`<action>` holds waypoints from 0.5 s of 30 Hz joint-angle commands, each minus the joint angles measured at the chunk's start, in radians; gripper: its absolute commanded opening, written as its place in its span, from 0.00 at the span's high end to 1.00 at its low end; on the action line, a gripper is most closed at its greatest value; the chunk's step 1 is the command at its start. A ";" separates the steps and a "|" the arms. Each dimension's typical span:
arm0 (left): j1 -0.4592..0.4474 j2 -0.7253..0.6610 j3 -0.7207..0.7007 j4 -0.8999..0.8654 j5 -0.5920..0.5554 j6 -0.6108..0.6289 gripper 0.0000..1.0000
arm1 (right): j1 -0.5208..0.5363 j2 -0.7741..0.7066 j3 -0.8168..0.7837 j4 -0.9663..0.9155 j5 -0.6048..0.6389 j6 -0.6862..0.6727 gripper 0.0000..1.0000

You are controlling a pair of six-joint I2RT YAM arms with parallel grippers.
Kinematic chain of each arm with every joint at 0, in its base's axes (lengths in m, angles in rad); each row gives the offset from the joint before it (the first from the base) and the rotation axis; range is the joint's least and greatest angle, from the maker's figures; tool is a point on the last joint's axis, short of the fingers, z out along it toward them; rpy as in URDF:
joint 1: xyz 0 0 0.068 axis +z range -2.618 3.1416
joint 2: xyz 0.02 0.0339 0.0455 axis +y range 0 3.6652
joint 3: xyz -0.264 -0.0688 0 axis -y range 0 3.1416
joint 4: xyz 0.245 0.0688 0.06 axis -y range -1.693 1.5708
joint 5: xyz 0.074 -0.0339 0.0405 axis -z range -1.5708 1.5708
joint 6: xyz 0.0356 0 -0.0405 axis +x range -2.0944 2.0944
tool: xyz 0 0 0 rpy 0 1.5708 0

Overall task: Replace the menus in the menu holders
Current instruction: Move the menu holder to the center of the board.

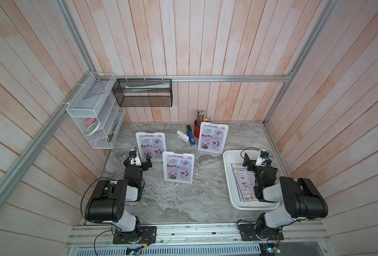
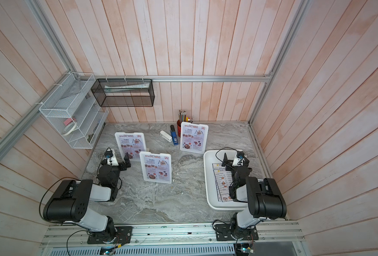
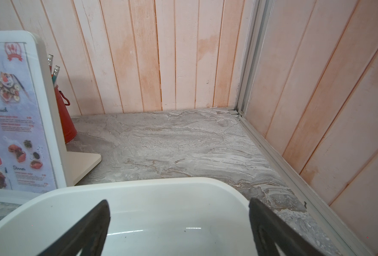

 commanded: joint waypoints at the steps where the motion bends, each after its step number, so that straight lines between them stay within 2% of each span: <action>1: 0.019 0.003 -0.001 0.013 0.043 -0.011 0.00 | -0.003 0.011 0.013 -0.008 -0.012 0.008 0.02; 2: 0.025 -0.002 -0.004 0.019 0.040 -0.021 0.00 | -0.004 0.010 0.013 -0.009 -0.013 0.008 0.02; 5: 0.037 -0.078 0.044 -0.140 0.036 -0.033 0.00 | -0.004 -0.008 0.020 -0.023 -0.008 0.012 0.02; 8: 0.038 -0.157 0.128 -0.350 -0.022 -0.034 0.00 | -0.007 -0.122 0.103 -0.276 0.022 0.021 0.02; 11: 0.034 -0.227 0.186 -0.490 -0.067 -0.113 0.00 | -0.002 -0.225 0.195 -0.488 -0.025 0.014 0.02; 15: 0.021 -0.292 0.349 -0.870 -0.096 -0.246 0.00 | 0.040 -0.336 0.306 -0.738 -0.095 0.041 0.02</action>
